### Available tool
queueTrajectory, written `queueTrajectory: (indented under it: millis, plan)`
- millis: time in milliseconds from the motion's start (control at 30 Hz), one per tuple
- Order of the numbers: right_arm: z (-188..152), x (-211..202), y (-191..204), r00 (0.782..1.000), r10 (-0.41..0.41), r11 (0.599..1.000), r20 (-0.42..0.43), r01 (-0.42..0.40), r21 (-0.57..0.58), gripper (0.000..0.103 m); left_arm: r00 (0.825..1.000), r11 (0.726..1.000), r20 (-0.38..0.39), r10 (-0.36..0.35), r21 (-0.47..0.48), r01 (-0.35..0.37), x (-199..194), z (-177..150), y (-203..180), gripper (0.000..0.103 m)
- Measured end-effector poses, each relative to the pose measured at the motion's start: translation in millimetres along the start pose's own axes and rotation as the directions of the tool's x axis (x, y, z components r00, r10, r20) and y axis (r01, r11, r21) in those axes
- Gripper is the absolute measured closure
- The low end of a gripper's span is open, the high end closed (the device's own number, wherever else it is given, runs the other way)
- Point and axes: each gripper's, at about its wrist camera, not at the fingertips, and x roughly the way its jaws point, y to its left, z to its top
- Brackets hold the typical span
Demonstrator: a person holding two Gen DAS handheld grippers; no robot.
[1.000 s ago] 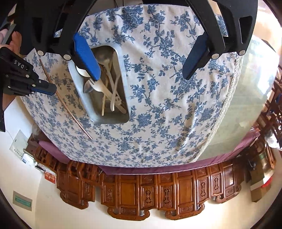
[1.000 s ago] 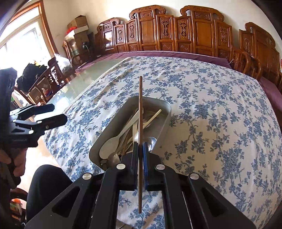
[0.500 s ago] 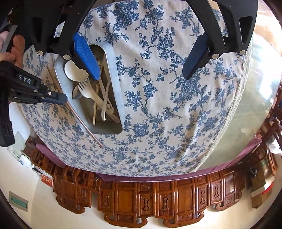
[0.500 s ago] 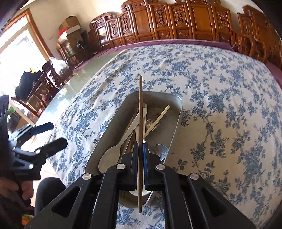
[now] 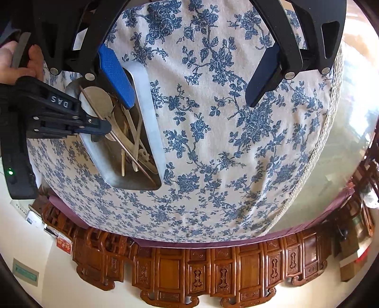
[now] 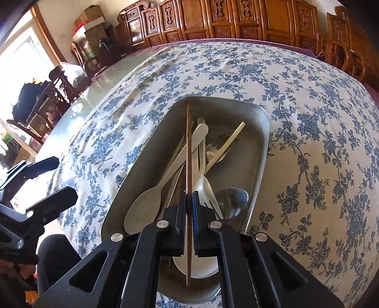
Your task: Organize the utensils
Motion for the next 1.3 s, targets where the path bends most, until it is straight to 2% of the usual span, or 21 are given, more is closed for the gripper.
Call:
queueTrajectory:
  millis: [133,333,400,533,600,733,800,833,900,1000,1100,1300]
  plan:
    - [0.3,1.6,4.2,0.999,-0.031,0.999,0.01,0.031,-0.031,0.097,1.0,1.0,-0.002,0.001,-0.004,-0.001,0.0,0.2,2.4,0.013]
    - [0.3,-4.1,5.8,0.999,-0.001,0.999,0.053,0.003,-0.053,0.096,1.0,1.0,-0.002,0.002,-0.01,-0.002,-0.7,-0.6,4.5,0.013]
    - [-0.3,-9.3,6.4,0.997,-0.004,0.998,0.071,0.009,-0.067,0.089,1.0,1.0,0.001,0.0,-0.012,0.0,-1.8,-0.7,4.8,0.013]
    - [-4.0,-23.6,3.1,0.993,-0.032,0.996,0.11,0.041,-0.079,0.082,1.0,1.0,0.005,0.0,-0.005,0.0,-3.6,-0.5,3.1,0.013]
    - [-6.9,-32.2,0.0,0.99,-0.042,0.996,0.135,0.052,-0.074,0.072,1.0,1.0,0.007,0.011,0.004,-0.011,-3.3,-1.0,1.9,0.013]
    - [-18.0,-58.0,-5.1,0.979,-0.061,0.995,0.195,0.074,-0.063,0.058,1.0,1.0,0.006,0.01,0.01,-0.01,-4.5,-1.9,-1.4,0.013]
    - [-24.0,-70.2,-6.4,0.973,-0.078,0.994,0.219,0.093,-0.06,0.043,1.0,1.0,0.01,0.005,0.015,-0.005,-6.7,-2.2,-4.8,0.012]
    - [-27.8,-78.0,-7.5,0.968,-0.089,0.993,0.234,0.104,-0.053,0.039,1.0,1.0,0.014,0.001,0.018,-0.001,-8.2,-2.2,-6.7,0.013]
    - [-35.0,-93.6,-10.2,0.958,-0.118,0.991,0.261,0.13,-0.028,0.021,1.0,1.0,0.02,-0.006,0.026,0.005,-11.5,-1.7,-11.1,0.013]
    - [-44.4,-114.2,-12.4,0.942,-0.149,0.987,0.299,0.158,-0.006,0.005,0.999,0.999,0.031,-0.01,0.035,0.009,-19.0,-1.1,-18.5,0.012]
    - [-52.6,-134.3,-14.0,0.928,-0.187,0.981,0.322,0.195,0.006,0.003,0.999,0.999,0.03,-0.018,0.034,0.017,-24.6,0.7,-25.9,0.01]
    - [-67.4,-166.1,-20.1,0.918,-0.211,0.977,0.334,0.206,0.05,0.003,0.998,1.0,0.058,-0.026,0.015,0.025,-42.0,-1.0,-46.7,0.008]
